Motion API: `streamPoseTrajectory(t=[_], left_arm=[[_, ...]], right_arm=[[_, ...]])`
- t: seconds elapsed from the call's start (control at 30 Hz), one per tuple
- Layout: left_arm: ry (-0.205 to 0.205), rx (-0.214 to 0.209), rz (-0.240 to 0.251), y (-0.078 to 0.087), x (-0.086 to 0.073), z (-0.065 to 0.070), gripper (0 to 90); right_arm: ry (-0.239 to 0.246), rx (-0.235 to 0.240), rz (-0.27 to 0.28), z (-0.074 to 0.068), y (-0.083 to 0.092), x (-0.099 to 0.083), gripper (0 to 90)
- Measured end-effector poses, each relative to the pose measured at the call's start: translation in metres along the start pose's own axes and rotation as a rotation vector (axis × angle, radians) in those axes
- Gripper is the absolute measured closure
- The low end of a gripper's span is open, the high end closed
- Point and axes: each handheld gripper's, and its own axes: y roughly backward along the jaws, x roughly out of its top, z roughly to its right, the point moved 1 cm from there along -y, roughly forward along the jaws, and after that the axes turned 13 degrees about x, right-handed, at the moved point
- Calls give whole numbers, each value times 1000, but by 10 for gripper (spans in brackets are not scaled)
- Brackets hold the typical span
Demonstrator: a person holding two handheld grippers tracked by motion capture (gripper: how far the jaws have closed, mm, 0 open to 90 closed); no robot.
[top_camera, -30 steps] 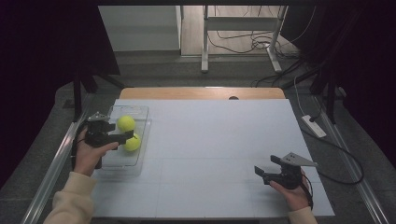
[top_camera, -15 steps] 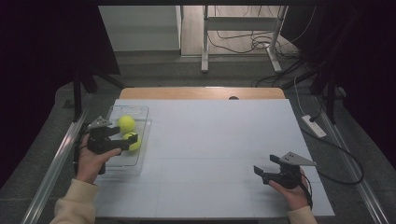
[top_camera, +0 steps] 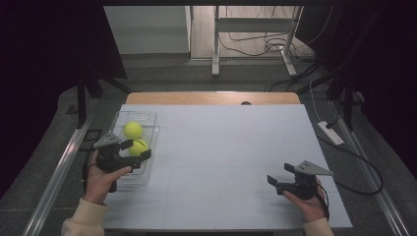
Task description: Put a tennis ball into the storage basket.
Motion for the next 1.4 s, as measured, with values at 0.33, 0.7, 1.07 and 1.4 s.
streamPoseTrajectory(t=[0.33,0.7,1.07,1.4], left_arm=[[-38,-44,37,6,-12,26,131],[-51,-70,39,2,-31,43,131],[-71,-62,38,-6,-44,53,129],[-71,-54,37,-7,-45,53,128]], right_arm=[[9,-4,-4,-1,0,1,135],[7,-13,6,-2,4,1,135],[5,-20,27,-1,7,1,136],[9,-16,30,-2,7,1,136]])
